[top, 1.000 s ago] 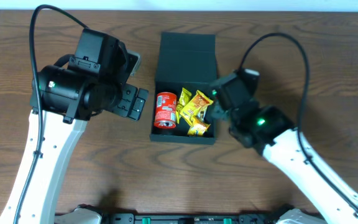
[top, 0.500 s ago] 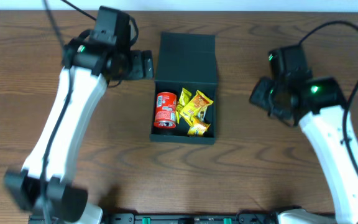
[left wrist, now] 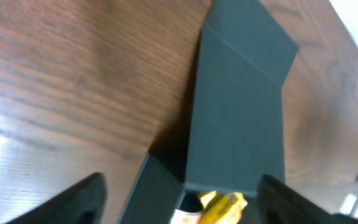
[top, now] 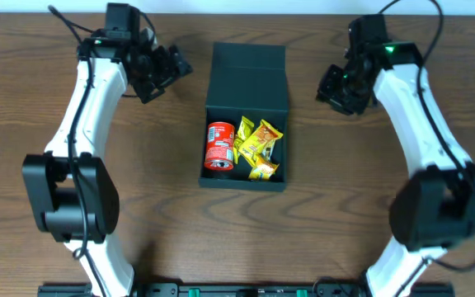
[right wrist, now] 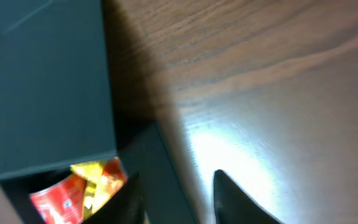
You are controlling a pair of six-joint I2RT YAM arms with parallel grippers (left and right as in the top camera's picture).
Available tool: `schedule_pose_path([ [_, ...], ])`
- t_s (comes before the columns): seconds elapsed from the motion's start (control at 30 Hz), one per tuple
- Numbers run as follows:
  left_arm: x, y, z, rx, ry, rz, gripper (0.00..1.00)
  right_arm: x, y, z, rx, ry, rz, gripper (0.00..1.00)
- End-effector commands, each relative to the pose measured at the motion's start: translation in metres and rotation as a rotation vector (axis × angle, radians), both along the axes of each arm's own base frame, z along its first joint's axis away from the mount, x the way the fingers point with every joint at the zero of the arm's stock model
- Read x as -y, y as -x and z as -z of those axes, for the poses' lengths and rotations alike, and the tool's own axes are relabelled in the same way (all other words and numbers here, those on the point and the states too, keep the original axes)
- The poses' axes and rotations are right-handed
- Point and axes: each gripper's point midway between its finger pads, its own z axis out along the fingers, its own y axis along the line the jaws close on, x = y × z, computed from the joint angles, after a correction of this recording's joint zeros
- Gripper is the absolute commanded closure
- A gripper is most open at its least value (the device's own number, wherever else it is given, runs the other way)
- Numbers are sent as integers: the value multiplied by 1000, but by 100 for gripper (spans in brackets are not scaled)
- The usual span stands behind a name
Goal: Pack container
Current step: 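Raise both grippers to the back corners of the box lid, then swing the box lid forward and down with both grippers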
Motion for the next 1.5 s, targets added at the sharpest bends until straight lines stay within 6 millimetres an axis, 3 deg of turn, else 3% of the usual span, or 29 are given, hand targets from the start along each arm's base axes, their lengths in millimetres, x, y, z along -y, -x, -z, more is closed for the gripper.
schedule_pose_path([
  [0.0, 10, -7, 20, -56, 98, -4, 61, -4, -9, 5, -4, -63, -14, 72],
  [0.07, 11, -10, 33, -90, 111, -37, 87, -7, -12, 11, -8, -76, -17, 83],
  [0.1, 11, -12, 41, -103, 114, -48, 94, -7, -14, 13, -5, -76, -17, 91],
  [0.17, 11, -15, 55, -135, 124, -68, 94, -8, -19, 13, 13, -82, -19, 99],
  [0.3, 21, -16, 89, -219, 201, -89, 94, -13, -35, 8, 77, -107, -1, 99],
  [0.43, 25, -15, 104, -252, 225, -86, 94, -13, -42, 5, 106, -111, 13, 98],
  [0.7, 25, -20, 104, -230, 223, -87, 94, -5, -46, 10, 106, -68, 46, 98],
  [0.83, 27, -25, 102, -211, 236, -88, 94, -4, -46, 28, 71, -56, 51, 99],
  [1.13, 45, -27, 99, -195, 243, -69, 94, -30, -58, 58, 43, -183, 40, 98],
  [1.47, 57, -25, 99, -192, 241, -46, 94, -57, -63, 62, 50, -262, 24, 98],
])
